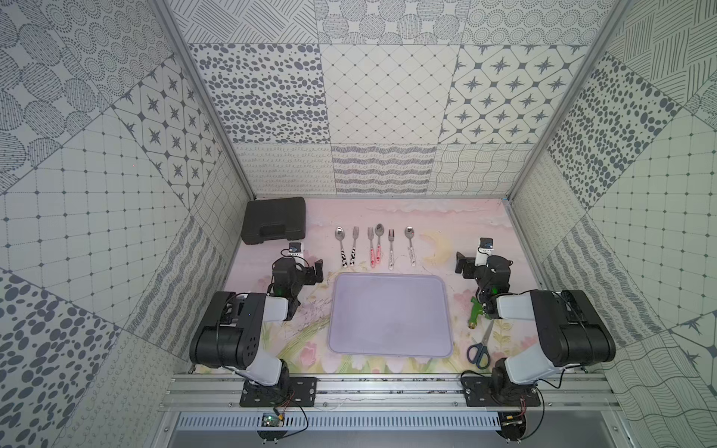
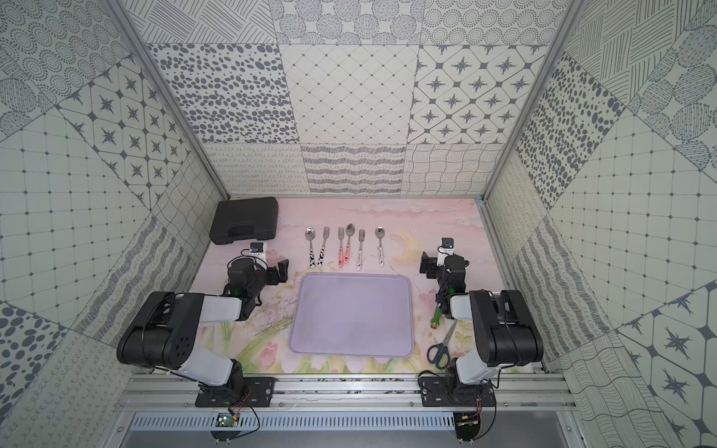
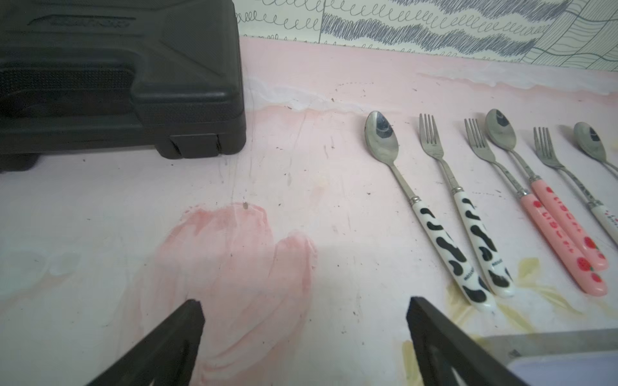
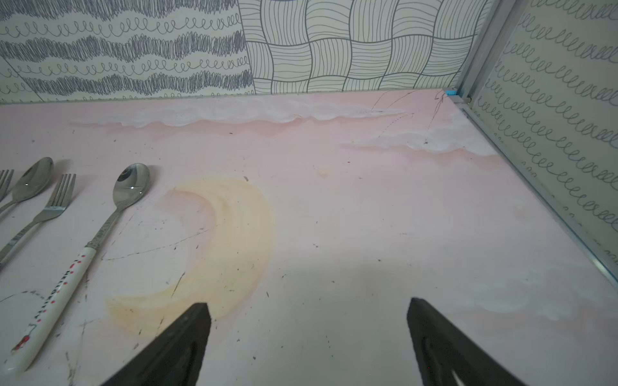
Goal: Set the spoon and fork side by side
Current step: Pick up the fork at the center of the board.
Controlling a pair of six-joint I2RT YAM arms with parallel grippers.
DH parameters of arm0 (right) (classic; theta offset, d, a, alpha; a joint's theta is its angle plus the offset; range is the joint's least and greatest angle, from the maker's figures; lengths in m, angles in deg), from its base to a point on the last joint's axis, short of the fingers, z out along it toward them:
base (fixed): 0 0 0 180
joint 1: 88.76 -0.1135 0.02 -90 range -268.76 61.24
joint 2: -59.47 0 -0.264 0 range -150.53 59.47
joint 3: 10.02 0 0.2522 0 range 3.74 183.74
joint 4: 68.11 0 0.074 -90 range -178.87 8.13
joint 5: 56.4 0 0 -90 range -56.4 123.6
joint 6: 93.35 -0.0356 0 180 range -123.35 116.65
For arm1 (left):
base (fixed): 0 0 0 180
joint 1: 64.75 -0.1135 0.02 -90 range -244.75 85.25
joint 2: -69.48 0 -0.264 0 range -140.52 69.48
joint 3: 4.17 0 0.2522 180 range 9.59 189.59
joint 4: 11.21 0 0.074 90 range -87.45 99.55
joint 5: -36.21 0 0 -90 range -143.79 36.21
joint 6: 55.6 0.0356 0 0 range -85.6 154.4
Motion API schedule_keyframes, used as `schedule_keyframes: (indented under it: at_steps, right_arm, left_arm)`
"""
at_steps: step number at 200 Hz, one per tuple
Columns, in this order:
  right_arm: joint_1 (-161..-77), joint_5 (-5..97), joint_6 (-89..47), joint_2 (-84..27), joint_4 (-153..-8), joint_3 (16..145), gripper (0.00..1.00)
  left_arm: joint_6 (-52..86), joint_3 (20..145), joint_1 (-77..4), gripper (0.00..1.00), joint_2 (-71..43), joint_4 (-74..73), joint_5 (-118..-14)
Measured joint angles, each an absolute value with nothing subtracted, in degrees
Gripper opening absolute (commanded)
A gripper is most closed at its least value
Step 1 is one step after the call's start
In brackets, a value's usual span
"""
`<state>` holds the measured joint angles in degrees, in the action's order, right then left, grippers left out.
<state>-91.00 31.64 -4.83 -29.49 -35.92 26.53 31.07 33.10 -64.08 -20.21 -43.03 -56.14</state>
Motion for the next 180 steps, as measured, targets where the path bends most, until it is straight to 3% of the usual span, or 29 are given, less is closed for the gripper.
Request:
schedule_keyframes:
  at_steps: [147,180]
  right_arm:
    - [-90.9,31.9,-5.0,-29.4,-35.9,26.5,0.97]
    - [-92.7,26.7,-5.5,-22.1,-41.6,26.6,0.97]
  left_arm:
    - [31.1,33.1,-63.7,0.99,-19.6,-42.4,-55.7]
    - [31.1,36.3,-61.5,0.99,-13.6,-35.9,-53.9]
